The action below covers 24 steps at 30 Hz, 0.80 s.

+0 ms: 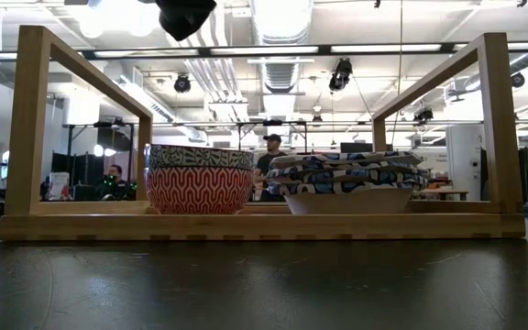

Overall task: Place and stack bowls onto a shelf
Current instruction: Stack the blue patterned bowl on top of the red patterned bowl on the shelf

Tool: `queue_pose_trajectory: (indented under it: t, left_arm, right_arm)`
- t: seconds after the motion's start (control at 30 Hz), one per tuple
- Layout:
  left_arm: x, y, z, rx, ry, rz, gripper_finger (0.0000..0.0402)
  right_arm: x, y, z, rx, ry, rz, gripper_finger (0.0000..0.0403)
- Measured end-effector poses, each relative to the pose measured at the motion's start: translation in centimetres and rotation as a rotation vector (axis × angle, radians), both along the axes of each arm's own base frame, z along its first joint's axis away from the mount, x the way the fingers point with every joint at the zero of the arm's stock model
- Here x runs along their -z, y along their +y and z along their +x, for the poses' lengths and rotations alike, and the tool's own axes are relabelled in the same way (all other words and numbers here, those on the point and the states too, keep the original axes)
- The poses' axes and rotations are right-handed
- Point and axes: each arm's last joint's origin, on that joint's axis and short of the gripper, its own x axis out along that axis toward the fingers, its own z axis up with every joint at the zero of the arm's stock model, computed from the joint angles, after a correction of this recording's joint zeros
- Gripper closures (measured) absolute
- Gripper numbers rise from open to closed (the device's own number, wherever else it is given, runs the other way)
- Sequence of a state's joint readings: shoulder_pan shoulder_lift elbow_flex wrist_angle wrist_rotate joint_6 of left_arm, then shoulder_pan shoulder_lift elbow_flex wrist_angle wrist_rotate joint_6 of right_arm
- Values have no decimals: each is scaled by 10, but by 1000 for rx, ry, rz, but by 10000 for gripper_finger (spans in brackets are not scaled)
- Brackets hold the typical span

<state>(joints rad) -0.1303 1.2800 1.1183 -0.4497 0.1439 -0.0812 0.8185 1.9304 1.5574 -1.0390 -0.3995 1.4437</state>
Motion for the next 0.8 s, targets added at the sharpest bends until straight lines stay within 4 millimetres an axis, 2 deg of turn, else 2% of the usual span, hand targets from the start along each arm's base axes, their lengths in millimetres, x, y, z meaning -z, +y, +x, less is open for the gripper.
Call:
queue_pose_trajectory:
  t: [0.2, 0.43, 0.6, 0.8]
  left_arm:
    - [0, -7, -2, 186, -18, -4, 298]
    - [-2, -23, -6, 453, -92, 30, 298]
    - [-6, -34, -5, 540, -181, 77, 298]
    - [-15, -37, 0, 567, -321, 122, 298]
  right_arm:
    - [-57, 0, 3, -64, -249, 155, 392]
    - [-109, -21, 8, -181, -718, 67, 392]
    - [-129, -36, 22, -371, -978, 7, 393]
    - [-134, -56, 45, -656, -1140, -53, 392]
